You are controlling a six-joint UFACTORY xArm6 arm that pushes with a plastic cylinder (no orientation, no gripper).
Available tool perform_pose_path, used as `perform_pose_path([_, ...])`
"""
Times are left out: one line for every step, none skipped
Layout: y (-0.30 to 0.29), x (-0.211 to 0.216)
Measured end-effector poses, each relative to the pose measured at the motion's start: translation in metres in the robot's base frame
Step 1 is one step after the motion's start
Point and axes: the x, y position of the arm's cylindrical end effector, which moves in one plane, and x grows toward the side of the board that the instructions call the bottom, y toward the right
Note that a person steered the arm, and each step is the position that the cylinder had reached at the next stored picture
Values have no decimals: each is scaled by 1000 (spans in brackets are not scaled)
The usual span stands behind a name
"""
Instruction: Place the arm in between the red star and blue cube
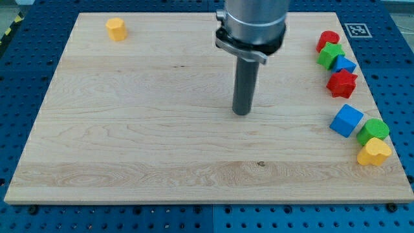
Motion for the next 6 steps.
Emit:
perform_pose_path([9, 7])
perform_pose_path([10, -27])
perform_pose_path([44, -37])
perform_pose_path([92, -35])
perform_pose_path([140, -35])
perform_pose_path([188, -19])
